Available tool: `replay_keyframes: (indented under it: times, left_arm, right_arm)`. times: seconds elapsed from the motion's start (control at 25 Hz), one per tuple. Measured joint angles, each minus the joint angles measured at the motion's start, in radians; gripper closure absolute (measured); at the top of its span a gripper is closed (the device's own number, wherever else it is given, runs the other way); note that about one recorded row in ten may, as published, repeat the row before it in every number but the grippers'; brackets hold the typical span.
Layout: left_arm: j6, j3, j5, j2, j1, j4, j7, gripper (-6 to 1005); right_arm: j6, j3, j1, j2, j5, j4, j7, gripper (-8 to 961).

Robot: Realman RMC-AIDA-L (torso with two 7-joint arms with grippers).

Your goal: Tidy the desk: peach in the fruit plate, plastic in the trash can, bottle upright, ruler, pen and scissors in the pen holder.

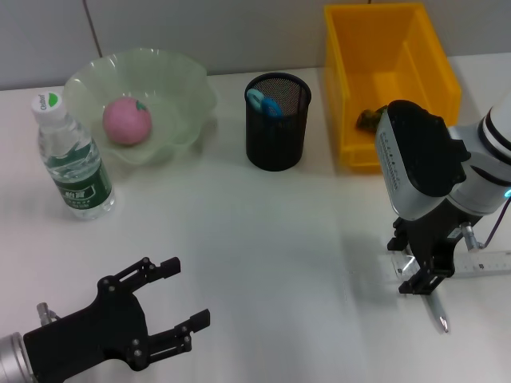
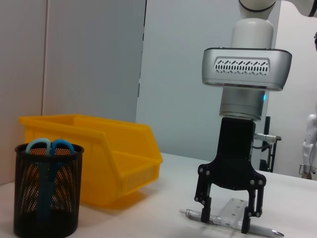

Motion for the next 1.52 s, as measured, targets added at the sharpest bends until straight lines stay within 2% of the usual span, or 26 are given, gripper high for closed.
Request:
replay_keyframes:
  times: [1.2,1.4,1.52]
  left_arm:
    - [0.018,-0.003,-0.001,0.001,0.000,0.011,-0.039,169]
    - [0.019,-0.002,-0.001,0.001,-0.001,0.017,-0.041,169]
    - [0.023,-0.003,-0.001,0.001,-0.001,0.017,-0.041,169]
  right_arm:
    - [0.026,-0.012,0.008,0.000,-0.015,0.030,-0.009,399]
    - [0.025,-0.004,0.008,0.000,-0.012,0.011,-0.009,567]
    - [0.006,0.012,0.008,0.000,-0.005,-0.018,-0.004,568]
